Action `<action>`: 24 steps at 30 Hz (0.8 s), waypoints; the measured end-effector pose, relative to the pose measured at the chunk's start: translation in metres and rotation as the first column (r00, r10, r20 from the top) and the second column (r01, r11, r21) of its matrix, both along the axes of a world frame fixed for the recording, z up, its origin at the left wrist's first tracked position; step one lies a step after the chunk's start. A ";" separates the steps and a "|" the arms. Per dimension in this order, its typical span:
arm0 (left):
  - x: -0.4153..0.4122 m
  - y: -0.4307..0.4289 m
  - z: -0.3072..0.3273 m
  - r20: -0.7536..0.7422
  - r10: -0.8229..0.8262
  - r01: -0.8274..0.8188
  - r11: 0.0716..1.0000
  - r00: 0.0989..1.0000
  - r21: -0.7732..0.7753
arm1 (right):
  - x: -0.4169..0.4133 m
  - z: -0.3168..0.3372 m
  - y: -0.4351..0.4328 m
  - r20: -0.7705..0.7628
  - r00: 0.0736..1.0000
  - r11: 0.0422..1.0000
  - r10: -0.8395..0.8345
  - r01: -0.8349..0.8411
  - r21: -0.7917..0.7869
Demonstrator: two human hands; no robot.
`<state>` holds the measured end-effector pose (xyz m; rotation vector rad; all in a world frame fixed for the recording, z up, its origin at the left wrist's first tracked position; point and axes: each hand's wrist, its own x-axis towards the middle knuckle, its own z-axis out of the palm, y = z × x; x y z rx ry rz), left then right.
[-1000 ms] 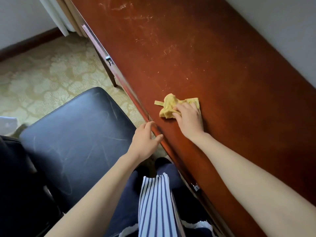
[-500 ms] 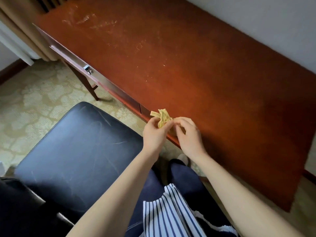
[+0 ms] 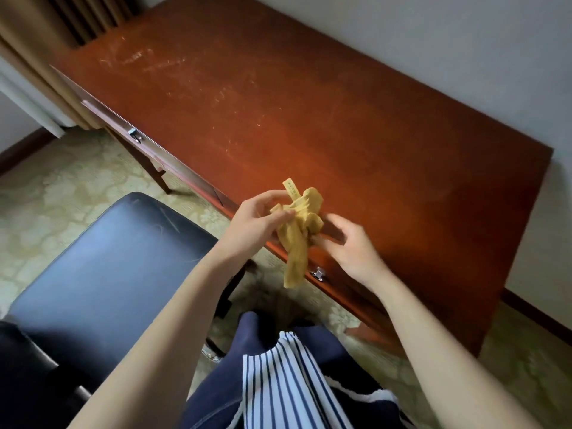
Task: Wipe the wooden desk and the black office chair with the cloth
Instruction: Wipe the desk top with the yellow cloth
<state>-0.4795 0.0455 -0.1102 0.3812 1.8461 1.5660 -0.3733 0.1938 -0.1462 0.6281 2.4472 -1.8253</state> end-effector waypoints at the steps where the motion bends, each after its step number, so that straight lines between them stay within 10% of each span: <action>1: 0.006 0.006 0.002 -0.014 -0.024 0.024 1.000 1.000 -0.015 | 0.006 0.000 0.005 -0.052 0.999 1.000 -0.011 0.012 0.028; 8: 0.033 0.032 -0.001 0.069 0.037 -0.036 0.999 0.997 -0.026 | 0.038 0.004 0.052 -0.167 0.983 0.997 -0.070 0.077 0.032; 18: 0.046 0.050 -0.006 0.404 -0.088 0.030 0.989 0.911 0.147 | 0.045 -0.018 0.053 0.019 0.997 0.874 -0.072 0.073 -0.480; 24: 0.038 0.048 -0.025 0.328 0.142 -0.095 0.983 0.934 -0.154 | 0.055 -0.022 0.062 0.061 0.993 0.918 0.099 -0.067 -0.391</action>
